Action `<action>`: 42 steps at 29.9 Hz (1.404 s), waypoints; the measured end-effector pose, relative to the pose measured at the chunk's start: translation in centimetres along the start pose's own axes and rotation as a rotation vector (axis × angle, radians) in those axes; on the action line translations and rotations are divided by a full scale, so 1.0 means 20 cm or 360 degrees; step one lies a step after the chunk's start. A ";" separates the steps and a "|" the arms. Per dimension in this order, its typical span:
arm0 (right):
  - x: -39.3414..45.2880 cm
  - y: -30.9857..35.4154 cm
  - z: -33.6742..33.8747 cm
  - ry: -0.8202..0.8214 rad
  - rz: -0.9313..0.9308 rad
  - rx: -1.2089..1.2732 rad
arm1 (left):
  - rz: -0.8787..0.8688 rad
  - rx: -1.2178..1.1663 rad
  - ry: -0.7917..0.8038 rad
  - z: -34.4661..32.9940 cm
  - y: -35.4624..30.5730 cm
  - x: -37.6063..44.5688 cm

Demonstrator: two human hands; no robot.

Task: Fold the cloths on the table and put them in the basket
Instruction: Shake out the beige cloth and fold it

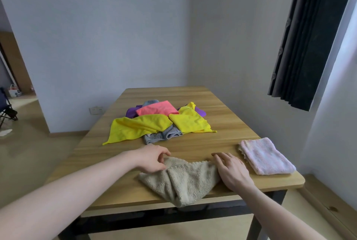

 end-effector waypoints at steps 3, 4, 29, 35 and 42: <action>-0.03 0.02 0.02 0.0031 0.0026 0.0110 | 0.0015 0.0033 0.0017 -0.03 0.01 0.02; -0.03 0.03 0.03 0.0046 0.0054 0.0121 | 0.0030 0.0049 -0.0021 -0.04 0.02 0.03; -0.06 0.46 0.13 0.0101 0.0337 -0.0329 | 0.0070 -0.0058 -0.0349 0.02 -0.10 -0.12; -0.04 0.47 0.25 0.0213 0.0296 -0.0338 | 0.0096 0.0027 -0.0074 -0.03 -0.14 0.00; -0.06 0.33 0.11 0.0499 0.0059 -0.0520 | 0.0153 0.0158 -0.0200 -0.03 -0.11 0.05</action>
Point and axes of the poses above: each hand's wrist, its own x-axis towards the middle knuckle, its own z-axis out of the back of the hand, y = z × x, the point moved 1 cm from there along x, towards the middle knuckle, and after that the axes turned 9 degrees about y, right-handed, at the moved point
